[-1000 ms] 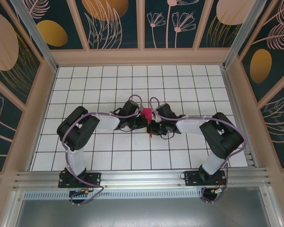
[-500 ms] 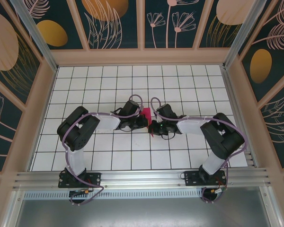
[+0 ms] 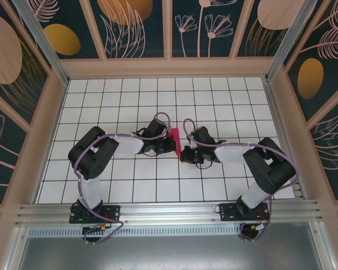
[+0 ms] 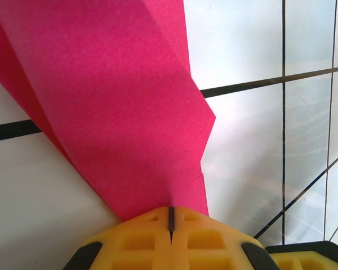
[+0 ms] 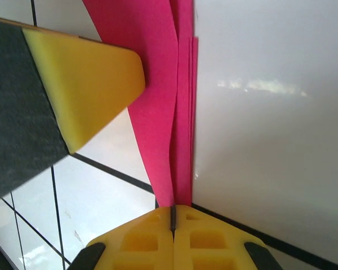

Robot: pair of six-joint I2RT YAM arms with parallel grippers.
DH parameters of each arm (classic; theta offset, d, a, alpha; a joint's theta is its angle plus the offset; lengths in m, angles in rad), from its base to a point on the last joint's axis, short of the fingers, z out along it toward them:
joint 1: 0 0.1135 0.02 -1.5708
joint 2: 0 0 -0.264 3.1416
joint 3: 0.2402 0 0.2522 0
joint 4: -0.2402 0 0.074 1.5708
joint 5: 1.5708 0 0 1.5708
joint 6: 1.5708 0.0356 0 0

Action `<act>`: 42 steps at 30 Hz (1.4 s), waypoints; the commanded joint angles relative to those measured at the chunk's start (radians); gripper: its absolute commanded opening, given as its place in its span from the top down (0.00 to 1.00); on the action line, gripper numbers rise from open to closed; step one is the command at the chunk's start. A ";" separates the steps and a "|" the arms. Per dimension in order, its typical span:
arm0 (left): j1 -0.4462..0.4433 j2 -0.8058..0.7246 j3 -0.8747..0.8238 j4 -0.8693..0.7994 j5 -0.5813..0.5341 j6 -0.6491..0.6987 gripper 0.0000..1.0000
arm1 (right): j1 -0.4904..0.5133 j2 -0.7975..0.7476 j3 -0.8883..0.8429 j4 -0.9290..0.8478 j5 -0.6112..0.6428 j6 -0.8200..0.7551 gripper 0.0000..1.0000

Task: Fold a paper plane with a square sheet of paper (pick it up from the middle)
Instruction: Fold the wing for the fifth time at the center of the table.

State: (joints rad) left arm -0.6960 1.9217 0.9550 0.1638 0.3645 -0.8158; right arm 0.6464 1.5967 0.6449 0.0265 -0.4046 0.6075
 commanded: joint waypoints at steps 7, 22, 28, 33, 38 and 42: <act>0.013 0.076 -0.020 -0.158 -0.151 0.015 0.93 | -0.004 -0.081 -0.032 -0.171 0.000 -0.038 1.00; 0.012 0.073 -0.022 -0.149 -0.137 0.012 0.93 | 0.018 0.050 0.117 -0.051 -0.055 -0.056 1.00; 0.012 0.069 -0.026 -0.156 -0.149 0.013 0.93 | 0.009 0.079 0.053 -0.050 -0.040 -0.058 1.00; 0.013 0.071 -0.025 -0.162 -0.157 0.017 0.93 | 0.004 0.031 -0.057 -0.051 -0.056 -0.047 1.00; 0.012 0.064 -0.025 -0.158 -0.152 0.017 0.93 | -0.005 -0.074 -0.082 -0.072 -0.061 -0.045 1.00; 0.013 0.051 -0.025 -0.133 -0.127 0.018 0.93 | -0.019 -0.149 -0.031 -0.049 0.001 -0.025 1.00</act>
State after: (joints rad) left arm -0.6979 1.9213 0.9619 0.1535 0.3588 -0.8154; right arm 0.6395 1.5043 0.5846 0.0032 -0.4488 0.5755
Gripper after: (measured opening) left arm 0.072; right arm 0.052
